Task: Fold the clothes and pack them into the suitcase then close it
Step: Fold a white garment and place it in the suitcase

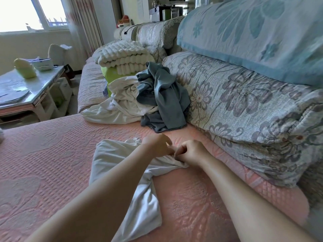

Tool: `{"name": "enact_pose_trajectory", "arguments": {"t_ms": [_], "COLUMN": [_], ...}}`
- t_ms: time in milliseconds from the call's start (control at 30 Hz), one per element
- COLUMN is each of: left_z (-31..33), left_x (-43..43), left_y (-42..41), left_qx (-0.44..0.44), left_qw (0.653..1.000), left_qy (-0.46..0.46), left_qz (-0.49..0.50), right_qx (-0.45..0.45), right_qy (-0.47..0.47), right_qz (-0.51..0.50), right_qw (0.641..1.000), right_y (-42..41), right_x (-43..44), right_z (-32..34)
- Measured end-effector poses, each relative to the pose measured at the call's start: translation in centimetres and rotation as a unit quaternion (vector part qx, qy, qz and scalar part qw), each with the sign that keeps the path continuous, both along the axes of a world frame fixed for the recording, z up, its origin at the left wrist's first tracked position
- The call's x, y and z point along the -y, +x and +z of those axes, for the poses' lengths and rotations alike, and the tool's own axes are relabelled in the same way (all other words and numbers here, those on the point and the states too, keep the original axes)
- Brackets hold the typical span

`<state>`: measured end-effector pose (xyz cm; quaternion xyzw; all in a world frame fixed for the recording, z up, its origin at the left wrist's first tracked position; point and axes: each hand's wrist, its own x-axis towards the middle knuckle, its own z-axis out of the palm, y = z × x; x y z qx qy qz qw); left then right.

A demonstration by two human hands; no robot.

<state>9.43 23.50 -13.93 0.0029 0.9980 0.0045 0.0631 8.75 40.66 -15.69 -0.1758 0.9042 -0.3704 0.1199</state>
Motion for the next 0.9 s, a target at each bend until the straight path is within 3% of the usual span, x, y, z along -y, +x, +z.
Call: {"name": "enact_pose_trajectory", "arguments": {"t_ms": [100,233,333,400,433,467,500,567,600,700,900], "left_z": [0.1,0.5,1.2,1.3,1.1,0.8,0.2,-0.9,-1.3,-1.9,-1.8], "left_x": [-0.8,-1.0,-1.3,-1.5,-1.5,-1.4,-1.3,-1.1,-1.1,-1.1,-2.6], "left_y": [-0.6,-1.3,-1.8,-2.3,-2.5,-2.5,-2.5,-2.2,-2.1,-2.5,-4.1], "left_qx": [-0.029,-0.170,-0.257,-0.257,-0.238,-0.205,-0.160,-0.078,-0.061,-0.084,-0.056], "left_qw": [0.998,0.962,0.872,0.795,0.787,0.812,0.862,0.950,0.971,0.991,0.998], "left_qy": [0.048,0.185,0.373,0.512,0.537,0.521,0.462,0.297,0.229,0.104,0.001], "left_qz": [0.025,0.112,0.187,0.199,0.188,0.165,0.136,0.066,0.037,0.000,0.034], "right_qx": [0.007,0.031,-0.035,-0.086,-0.098,-0.099,-0.089,-0.077,-0.082,-0.094,-0.104], "right_qy": [-0.047,-0.051,-0.105,-0.109,-0.093,-0.070,-0.034,0.059,0.095,0.137,0.219], "right_qz": [-0.010,-0.009,-0.103,-0.188,-0.222,-0.242,-0.243,-0.206,-0.188,-0.157,-0.104], "right_qw": [0.999,0.998,0.989,0.972,0.966,0.963,0.965,0.974,0.974,0.973,0.965], "right_y": [-0.4,-0.8,-1.3,-1.7,-1.8,-1.9,-1.9,-1.8,-1.7,-1.5,-1.4], "right_x": [-1.0,-2.0,-2.4,-2.7,-2.9,-3.1,-3.3,-3.2,-3.1,-2.6,-1.7], "right_z": [-0.2,-0.5,-0.5,-0.6,-0.9,-1.1,-1.4,-1.7,-1.7,-1.4,-1.7]}}
